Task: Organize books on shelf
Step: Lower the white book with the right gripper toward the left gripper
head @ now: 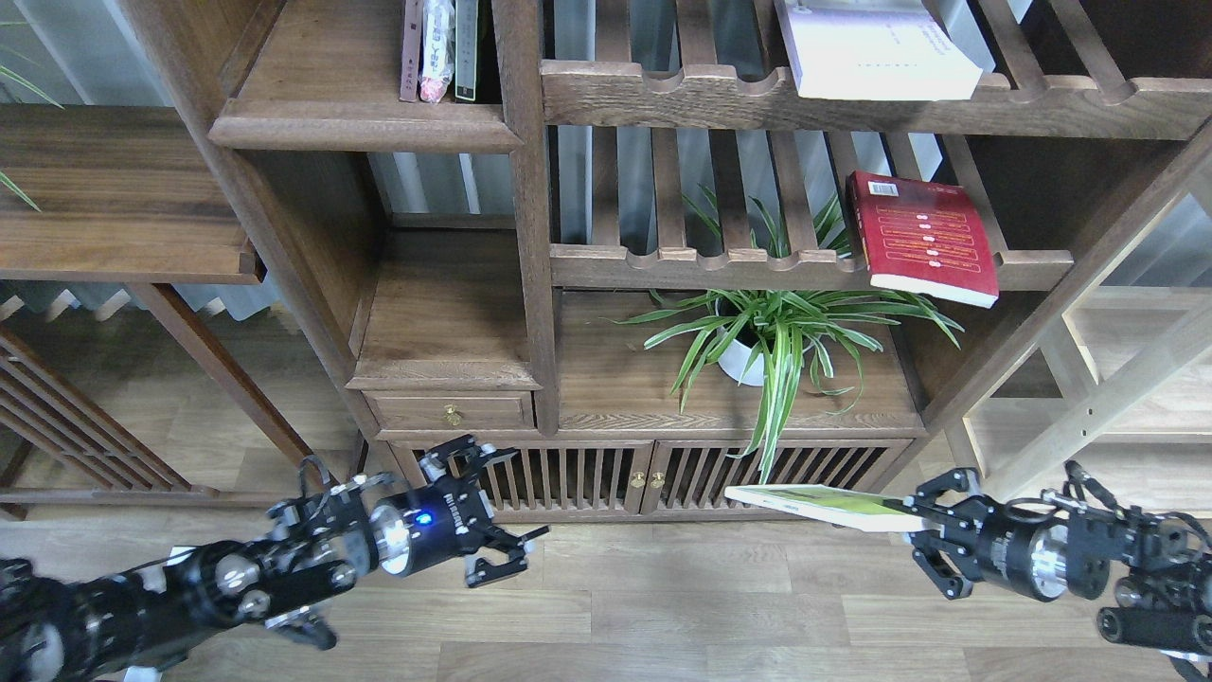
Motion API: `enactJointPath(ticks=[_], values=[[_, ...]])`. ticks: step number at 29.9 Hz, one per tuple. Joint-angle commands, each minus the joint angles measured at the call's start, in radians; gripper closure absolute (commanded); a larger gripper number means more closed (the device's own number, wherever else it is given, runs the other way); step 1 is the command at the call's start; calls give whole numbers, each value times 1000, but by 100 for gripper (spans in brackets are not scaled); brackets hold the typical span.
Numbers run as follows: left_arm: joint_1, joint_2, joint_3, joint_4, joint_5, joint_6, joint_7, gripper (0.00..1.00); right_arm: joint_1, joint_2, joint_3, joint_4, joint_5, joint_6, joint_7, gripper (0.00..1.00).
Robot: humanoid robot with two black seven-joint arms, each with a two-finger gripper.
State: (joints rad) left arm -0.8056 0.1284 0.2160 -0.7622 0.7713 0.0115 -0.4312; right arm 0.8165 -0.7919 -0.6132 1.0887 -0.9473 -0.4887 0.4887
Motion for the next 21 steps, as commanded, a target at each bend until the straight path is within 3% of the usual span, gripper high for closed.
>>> enactJointPath(ticks=[1, 7, 12, 21], values=[[-50, -88, 39, 62, 0, -24, 35, 0, 9, 22, -5, 0, 1, 0, 0, 98], [-98, -128, 98, 162, 0, -90, 61, 0, 9, 48, -10, 0, -19, 0, 0, 98], [-103, -128, 186, 213, 0, -97, 66, 0, 12, 77, -11, 2, -33, 0, 0, 98], [-116, -128, 218, 204, 0, -96, 71, 0, 84, 132, -30, 4, -33, 0, 0, 97]])
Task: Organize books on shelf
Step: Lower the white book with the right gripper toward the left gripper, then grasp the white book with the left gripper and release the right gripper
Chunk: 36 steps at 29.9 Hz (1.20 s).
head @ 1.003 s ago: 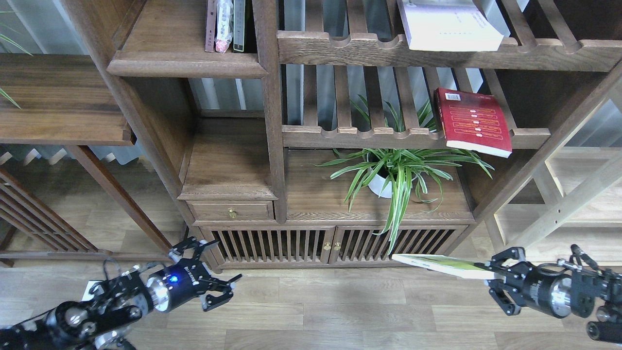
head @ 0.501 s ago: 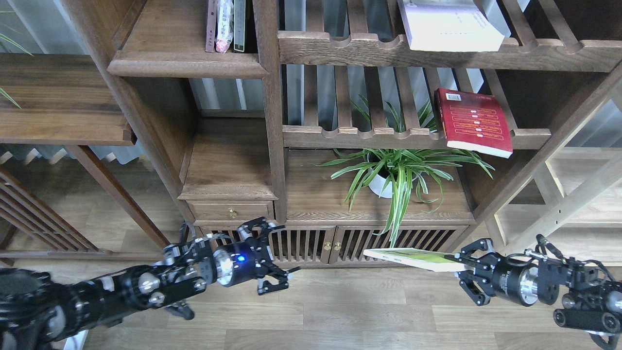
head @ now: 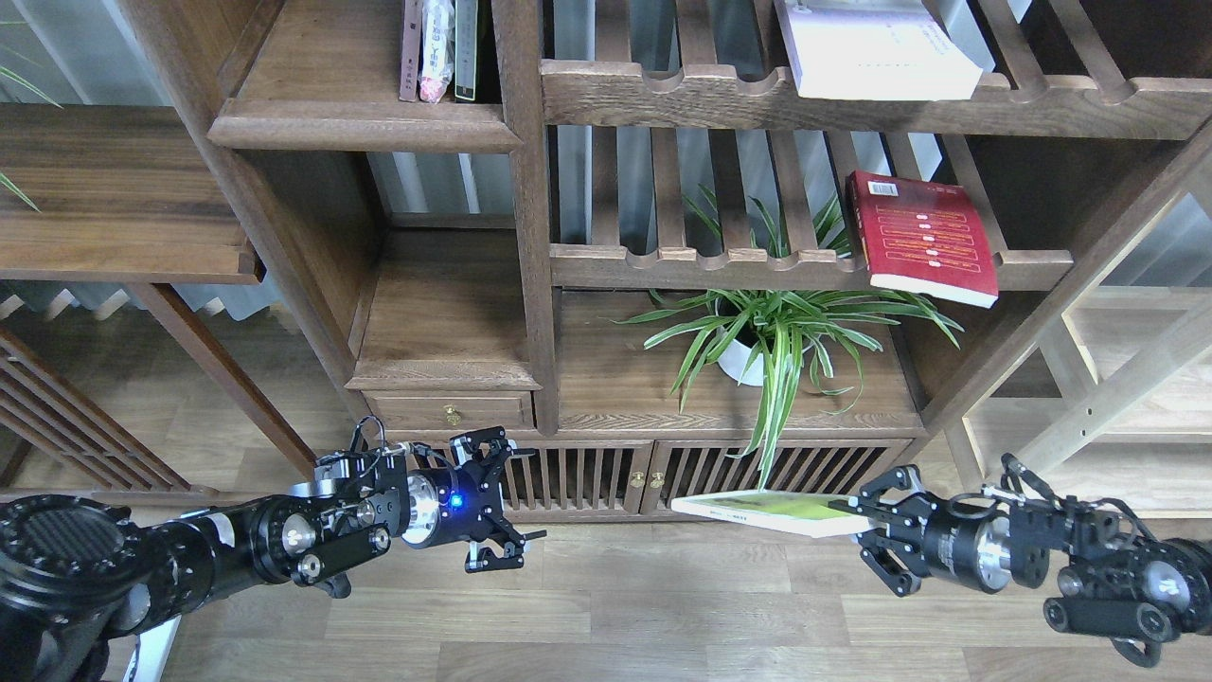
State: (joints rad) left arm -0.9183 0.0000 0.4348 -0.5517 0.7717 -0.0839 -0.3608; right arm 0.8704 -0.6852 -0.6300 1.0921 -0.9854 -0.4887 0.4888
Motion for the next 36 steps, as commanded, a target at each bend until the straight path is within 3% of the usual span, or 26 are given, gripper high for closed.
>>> enactJointPath(ticks=[1, 7, 16, 33, 36], values=[[-7, 0, -1, -8, 0, -2, -1, 0, 45, 39, -25, 0, 7, 0, 0, 97], [-8, 0, -10, -11, 0, -4, -20, 0, 87, 98, -37, 5, 17, 0, 0, 97], [-11, 0, -122, -79, 0, -2, -18, 0, 131, 188, -39, 25, 57, 0, 0, 97], [-17, 0, -146, -120, 3, 35, -4, 0, 265, 317, -74, 75, 145, 0, 0, 97], [-22, 0, -145, -119, 3, 39, -9, 6, 268, 319, -85, 75, 146, 0, 0, 97]])
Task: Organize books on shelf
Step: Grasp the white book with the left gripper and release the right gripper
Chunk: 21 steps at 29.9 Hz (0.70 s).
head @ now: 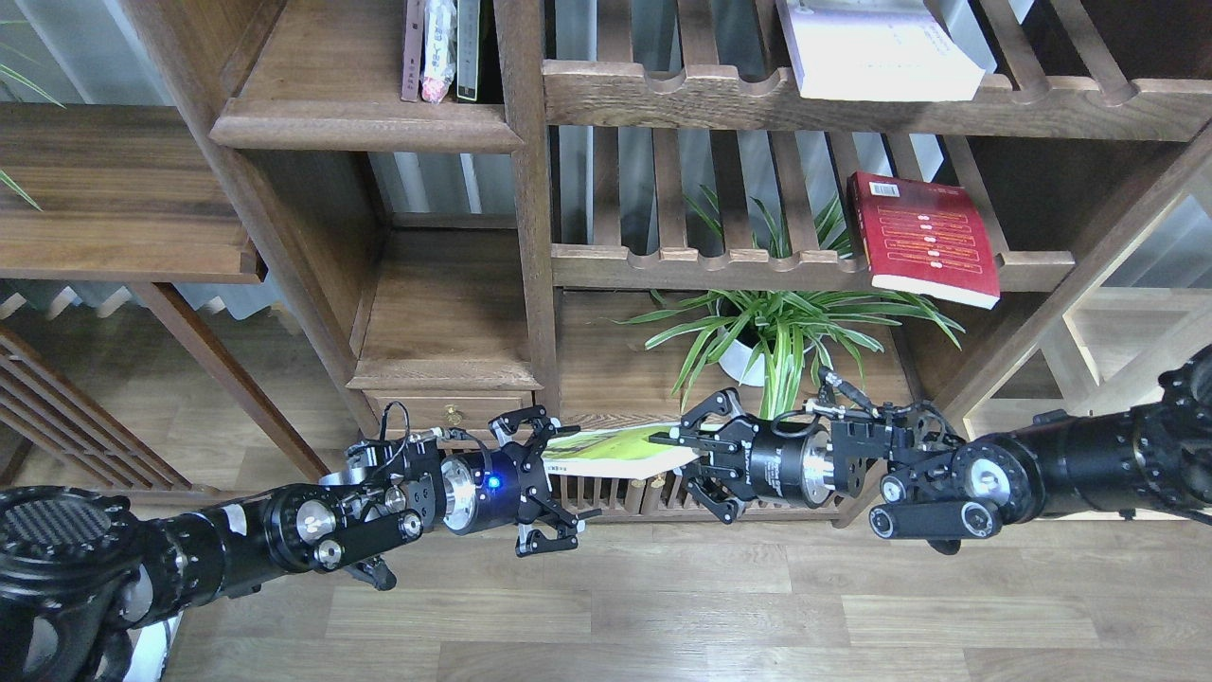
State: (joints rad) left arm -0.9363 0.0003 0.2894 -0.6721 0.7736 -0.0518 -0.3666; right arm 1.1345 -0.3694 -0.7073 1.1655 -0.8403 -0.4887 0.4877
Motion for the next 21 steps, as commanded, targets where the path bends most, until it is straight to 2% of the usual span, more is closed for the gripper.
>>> enactJointPath(ticks=[1, 2, 6, 12, 21], values=[[-4, 0, 1, 2, 1, 13, -9, 16, 7, 1, -9, 2, 1, 0, 1, 97], [-4, 0, 1, 2, 1, 16, -9, 27, 7, 1, -11, 2, 0, 0, 1, 97], [-18, 0, 17, 0, 1, 6, 14, 95, 14, 0, -24, 2, 0, 0, 1, 97], [-22, 0, 13, 0, -2, -36, 38, 98, 25, -3, -31, 0, 0, 0, 1, 97], [-22, 0, 4, 0, -10, -34, 28, 100, 27, -5, -32, -1, 3, 0, 1, 97]])
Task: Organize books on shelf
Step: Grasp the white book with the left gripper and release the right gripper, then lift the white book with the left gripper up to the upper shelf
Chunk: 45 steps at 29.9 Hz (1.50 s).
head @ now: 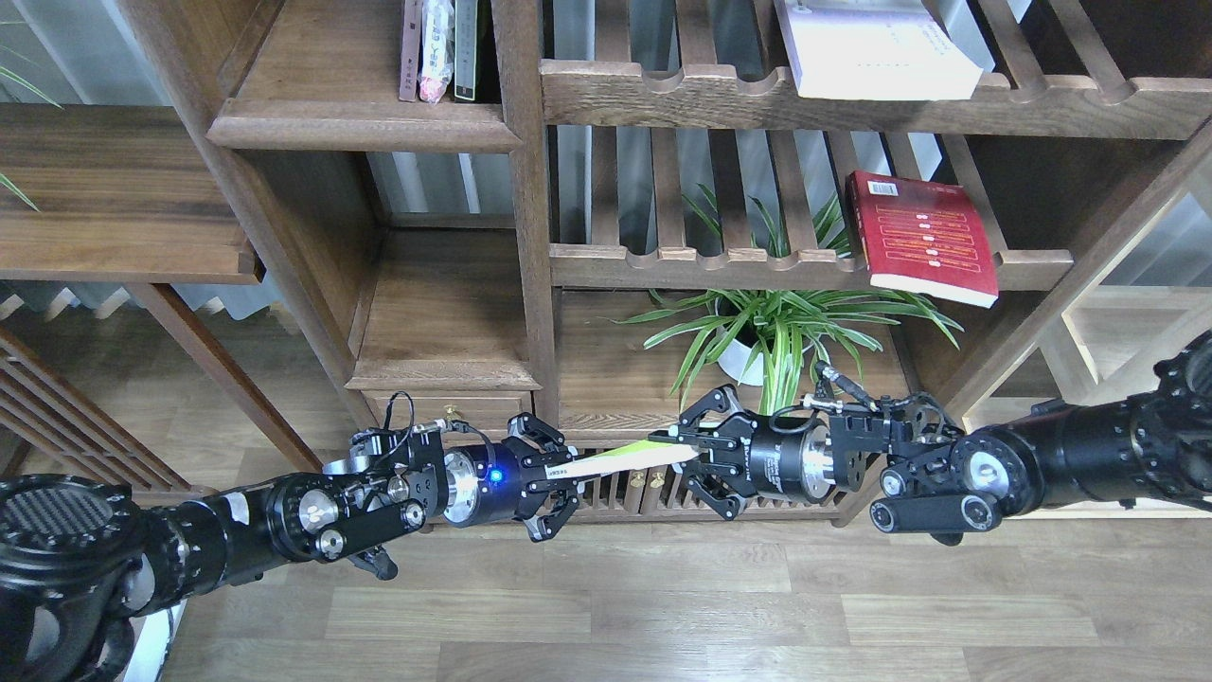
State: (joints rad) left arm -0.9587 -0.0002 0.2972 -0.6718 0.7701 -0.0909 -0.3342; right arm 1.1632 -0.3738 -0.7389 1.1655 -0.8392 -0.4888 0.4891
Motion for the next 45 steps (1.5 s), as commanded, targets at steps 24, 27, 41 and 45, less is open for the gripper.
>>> enactJointPath(ticks=[24, 27, 41, 45], values=[[12, 0, -30, -48, -57, 5, 81, 100, -196, -239, 91, -145, 84, 0, 0, 12], [15, 0, -62, -60, -78, 8, 106, 100, -328, -327, 203, -179, 83, 0, 0, 0], [15, 190, -294, -360, -98, 30, 110, 100, -585, -508, 291, -263, 155, 0, 0, 0], [14, 310, -343, -460, -100, 22, 112, 100, -640, -507, 293, -320, 196, 0, 0, 0]])
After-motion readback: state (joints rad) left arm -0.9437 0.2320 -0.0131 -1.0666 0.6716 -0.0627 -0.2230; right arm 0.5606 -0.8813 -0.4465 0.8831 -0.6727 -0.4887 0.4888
